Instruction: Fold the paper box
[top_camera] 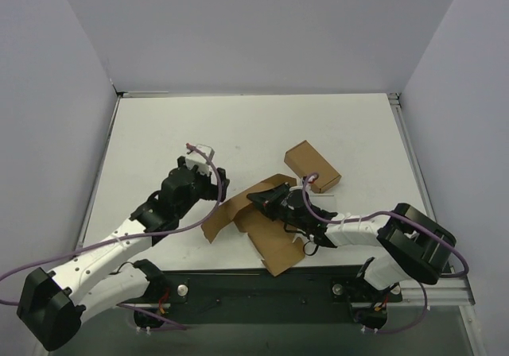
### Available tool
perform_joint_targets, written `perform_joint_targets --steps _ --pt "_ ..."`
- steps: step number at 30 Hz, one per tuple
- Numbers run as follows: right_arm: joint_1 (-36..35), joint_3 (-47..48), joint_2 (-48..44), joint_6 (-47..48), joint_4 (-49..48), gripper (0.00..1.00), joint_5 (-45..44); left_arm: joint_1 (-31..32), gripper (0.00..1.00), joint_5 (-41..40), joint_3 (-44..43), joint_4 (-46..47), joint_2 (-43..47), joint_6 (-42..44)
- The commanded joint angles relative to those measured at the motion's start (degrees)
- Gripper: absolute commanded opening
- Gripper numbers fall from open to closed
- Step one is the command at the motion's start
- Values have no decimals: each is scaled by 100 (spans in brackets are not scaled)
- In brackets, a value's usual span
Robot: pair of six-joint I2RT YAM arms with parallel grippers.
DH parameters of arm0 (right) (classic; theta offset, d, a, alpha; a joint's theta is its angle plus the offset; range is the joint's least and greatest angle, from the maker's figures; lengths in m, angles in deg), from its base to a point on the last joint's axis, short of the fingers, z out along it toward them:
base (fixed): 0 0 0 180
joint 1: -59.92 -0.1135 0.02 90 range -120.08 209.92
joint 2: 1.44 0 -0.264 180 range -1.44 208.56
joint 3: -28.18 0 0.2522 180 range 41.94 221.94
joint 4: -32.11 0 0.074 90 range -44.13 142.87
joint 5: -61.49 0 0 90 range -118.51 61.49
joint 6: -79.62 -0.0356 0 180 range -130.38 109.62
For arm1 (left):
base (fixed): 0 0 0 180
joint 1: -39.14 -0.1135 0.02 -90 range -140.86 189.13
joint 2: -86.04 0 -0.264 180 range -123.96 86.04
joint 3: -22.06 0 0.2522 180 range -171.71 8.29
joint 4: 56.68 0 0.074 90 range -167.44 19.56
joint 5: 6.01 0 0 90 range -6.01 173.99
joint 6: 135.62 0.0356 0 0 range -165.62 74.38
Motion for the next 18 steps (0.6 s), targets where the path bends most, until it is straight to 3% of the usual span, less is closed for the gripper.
perform_joint_targets --steps 1,7,12,18 --pt "156 10 -80 277 -495 0 324 -112 91 -976 918 -109 736 -1506" --pt "314 -167 -432 400 -434 0 413 -226 91 -1155 1332 -715 1345 -1885" --pt "411 -246 -406 400 -600 0 527 -226 89 -532 1675 -611 1135 -1920" --pt "420 -377 -423 418 -741 0 519 -218 89 -355 1991 -181 801 -1990"
